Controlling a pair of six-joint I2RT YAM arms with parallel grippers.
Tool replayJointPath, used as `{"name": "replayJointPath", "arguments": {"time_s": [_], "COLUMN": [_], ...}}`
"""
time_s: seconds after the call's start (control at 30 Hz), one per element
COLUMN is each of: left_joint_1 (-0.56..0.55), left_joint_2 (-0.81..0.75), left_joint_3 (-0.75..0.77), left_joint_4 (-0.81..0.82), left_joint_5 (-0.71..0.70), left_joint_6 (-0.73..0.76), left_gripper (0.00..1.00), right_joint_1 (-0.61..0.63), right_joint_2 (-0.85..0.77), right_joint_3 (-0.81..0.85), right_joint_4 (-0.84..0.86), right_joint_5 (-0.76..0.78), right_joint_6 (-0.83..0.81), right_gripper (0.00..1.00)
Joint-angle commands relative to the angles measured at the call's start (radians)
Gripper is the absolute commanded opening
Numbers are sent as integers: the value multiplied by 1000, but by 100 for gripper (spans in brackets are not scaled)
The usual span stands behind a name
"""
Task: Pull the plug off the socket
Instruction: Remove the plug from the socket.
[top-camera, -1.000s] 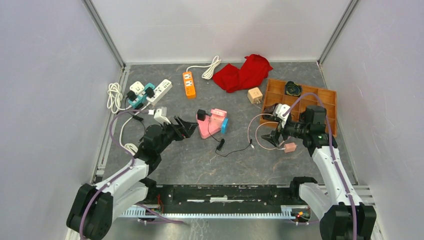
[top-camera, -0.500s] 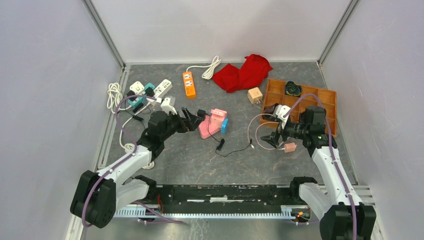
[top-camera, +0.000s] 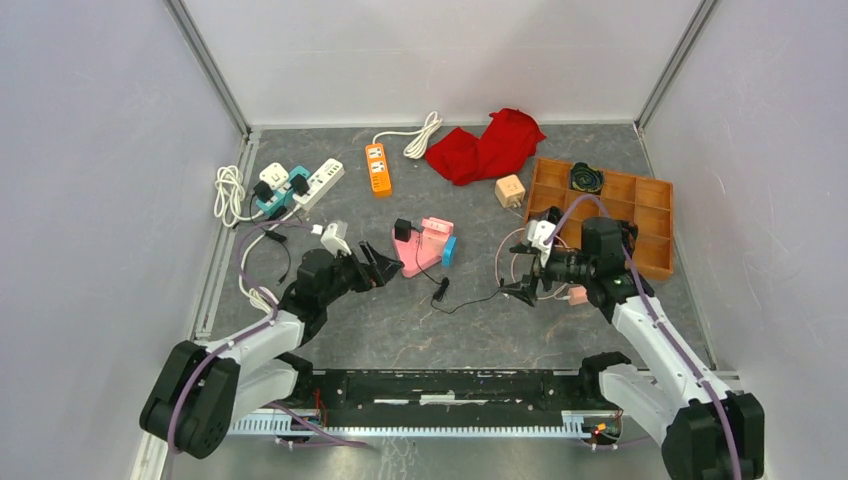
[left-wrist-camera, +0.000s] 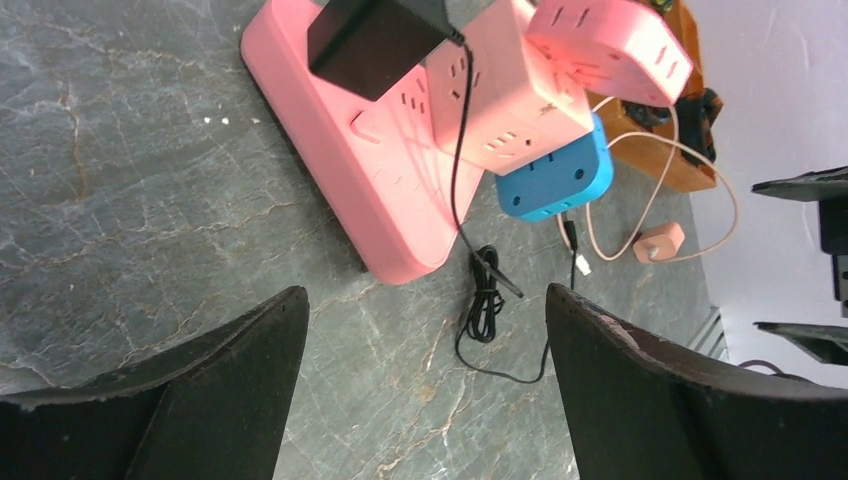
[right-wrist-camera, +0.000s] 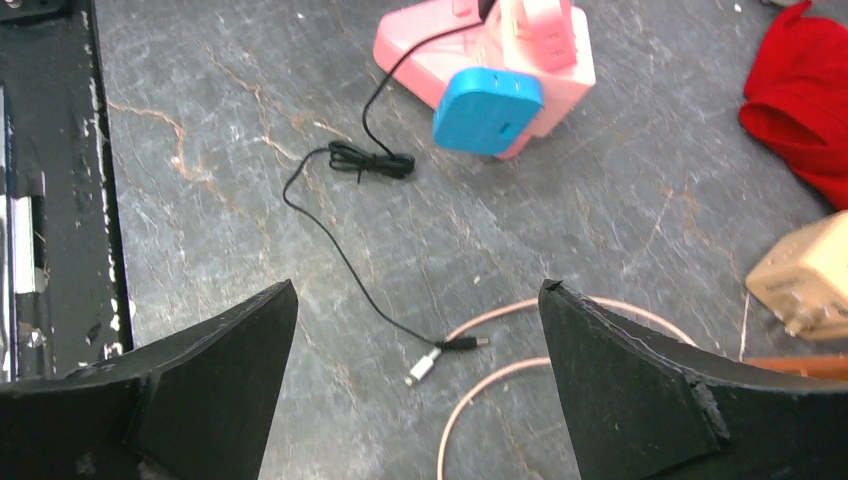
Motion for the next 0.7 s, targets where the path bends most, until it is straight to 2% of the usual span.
{"name": "replayJointPath", "arguments": {"time_s": [0.0,0.13,0.23,0.33,0.43,0.57,0.67], "left_joint_1": [-2,7,13,13,13,13,13], "left_joint_2": [-67,-152,-211,-246,-252,-196,-115], "left_joint_3": [10,40,81,153,265,474,736], "left_joint_4": [48,24,6,-23,-173,-333,-631], "left_joint_5": [-35,-21,-1,36,47,156,185], "left_joint_6": [-31,-52,-107,-86,-28,12,255], "left_gripper": [93,99,100,100,100,100,100], "right_joint_1": [85,137,175,220,253,320,413], "right_joint_2": [19,71,122,151,162,171,184], "right_joint_3": [7,51,89,116,116,58,34], "right_joint_4": [188,251,288,313,369,545,604], "right_joint_5": [79,113,119,152,229,386,630], "right_joint_6": [126,201,232,256,305,531,675], "right_gripper": [98,98,98,98,98,98,98]}}
